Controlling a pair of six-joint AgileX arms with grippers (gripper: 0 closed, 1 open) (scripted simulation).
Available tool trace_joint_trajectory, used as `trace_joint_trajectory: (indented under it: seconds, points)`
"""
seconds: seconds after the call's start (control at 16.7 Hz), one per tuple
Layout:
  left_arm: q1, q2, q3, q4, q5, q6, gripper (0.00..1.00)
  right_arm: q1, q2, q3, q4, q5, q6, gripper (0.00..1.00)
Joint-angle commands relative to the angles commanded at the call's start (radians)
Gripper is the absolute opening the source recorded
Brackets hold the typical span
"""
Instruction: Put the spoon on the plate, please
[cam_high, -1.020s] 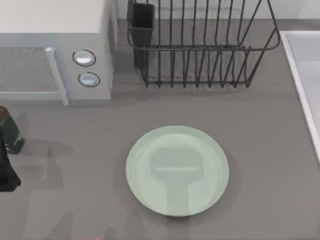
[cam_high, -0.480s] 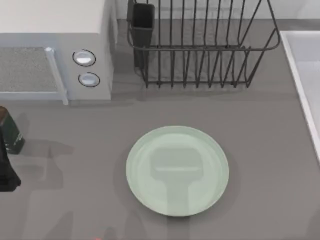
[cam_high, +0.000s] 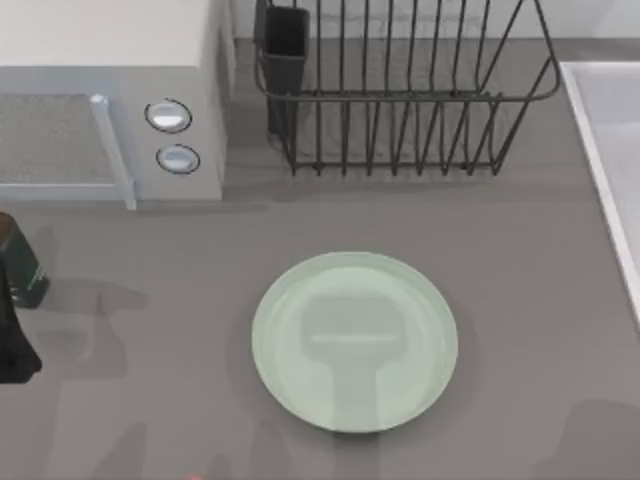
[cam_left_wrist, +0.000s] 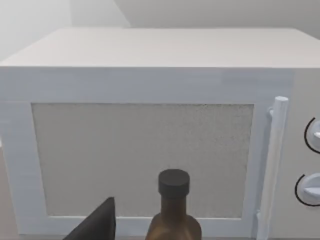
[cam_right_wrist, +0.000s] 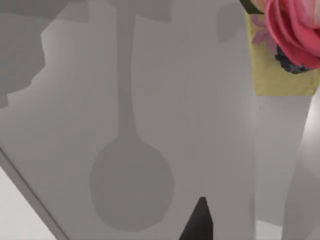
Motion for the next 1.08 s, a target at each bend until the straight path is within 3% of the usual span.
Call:
trace_joint_trajectory:
  seconds: [0.36,0.54,0.78,1.08]
  points:
    - [0.0,0.0,0.0,0.0,0.0,0.0,1.0,0.007,0.008,0.004,0.001,0.0,-0.008,0.0]
    - [0.0,0.0,0.0,0.0,0.0,0.0,1.0,0.062,0.048,0.05,-0.002,0.0,-0.1,0.0]
    - [0.0,0.0,0.0,0.0,0.0,0.0,1.0,0.211,0.157,0.167,-0.014,-0.002,-0.37,0.0]
    - [0.0,0.0,0.0,0.0,0.0,0.0,1.0,0.474,0.353,0.348,-0.043,-0.013,-0.921,0.0]
